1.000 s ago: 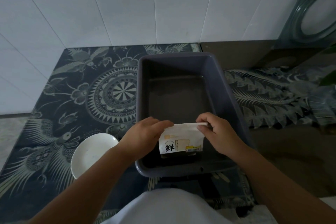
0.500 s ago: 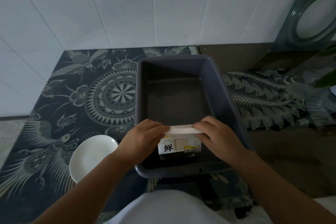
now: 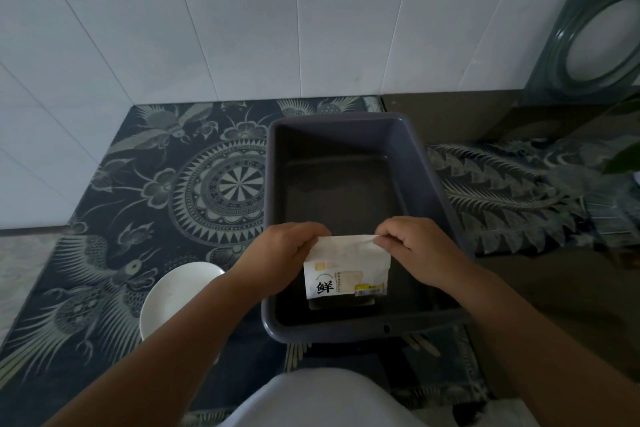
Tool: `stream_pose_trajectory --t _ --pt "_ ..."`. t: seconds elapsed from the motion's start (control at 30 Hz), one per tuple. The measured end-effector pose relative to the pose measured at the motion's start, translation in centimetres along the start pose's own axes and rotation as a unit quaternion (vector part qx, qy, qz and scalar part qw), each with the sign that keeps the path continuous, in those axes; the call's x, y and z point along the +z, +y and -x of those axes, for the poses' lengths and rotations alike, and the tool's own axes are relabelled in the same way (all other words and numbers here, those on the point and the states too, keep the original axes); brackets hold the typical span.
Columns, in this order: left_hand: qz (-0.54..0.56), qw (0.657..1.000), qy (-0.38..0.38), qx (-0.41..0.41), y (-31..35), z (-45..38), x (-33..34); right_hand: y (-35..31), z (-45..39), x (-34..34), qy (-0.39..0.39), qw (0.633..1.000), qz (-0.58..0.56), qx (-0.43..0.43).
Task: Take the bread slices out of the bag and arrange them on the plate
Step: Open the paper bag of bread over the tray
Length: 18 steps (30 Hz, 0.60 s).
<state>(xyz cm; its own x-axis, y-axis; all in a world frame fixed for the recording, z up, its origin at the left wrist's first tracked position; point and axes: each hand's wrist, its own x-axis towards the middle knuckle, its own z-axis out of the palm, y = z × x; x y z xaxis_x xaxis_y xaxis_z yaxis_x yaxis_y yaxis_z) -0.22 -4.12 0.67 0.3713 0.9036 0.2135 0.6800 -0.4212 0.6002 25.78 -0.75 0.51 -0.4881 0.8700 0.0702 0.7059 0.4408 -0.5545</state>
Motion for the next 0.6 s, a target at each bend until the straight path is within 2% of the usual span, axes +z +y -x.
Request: stream_pose_trajectory --t 0.13,0.27,0.6 --pt "-0.083 0.995 -0.007 0.061 0.2 0.1 0.3 0.1 -0.2 -0.1 -0.021 0.999 -0.006 0.023" --pt "-0.189 0.974 -0.019 0.12 0.6 -0.3 0.8 0.0 -0.1 -0.3 -0.041 0.998 -0.023 0.041" --pt "-0.182 0.973 -0.019 0.141 0.7 -0.6 0.6 -0.6 -0.4 -1.3 -0.083 0.99 -0.075 0.087"
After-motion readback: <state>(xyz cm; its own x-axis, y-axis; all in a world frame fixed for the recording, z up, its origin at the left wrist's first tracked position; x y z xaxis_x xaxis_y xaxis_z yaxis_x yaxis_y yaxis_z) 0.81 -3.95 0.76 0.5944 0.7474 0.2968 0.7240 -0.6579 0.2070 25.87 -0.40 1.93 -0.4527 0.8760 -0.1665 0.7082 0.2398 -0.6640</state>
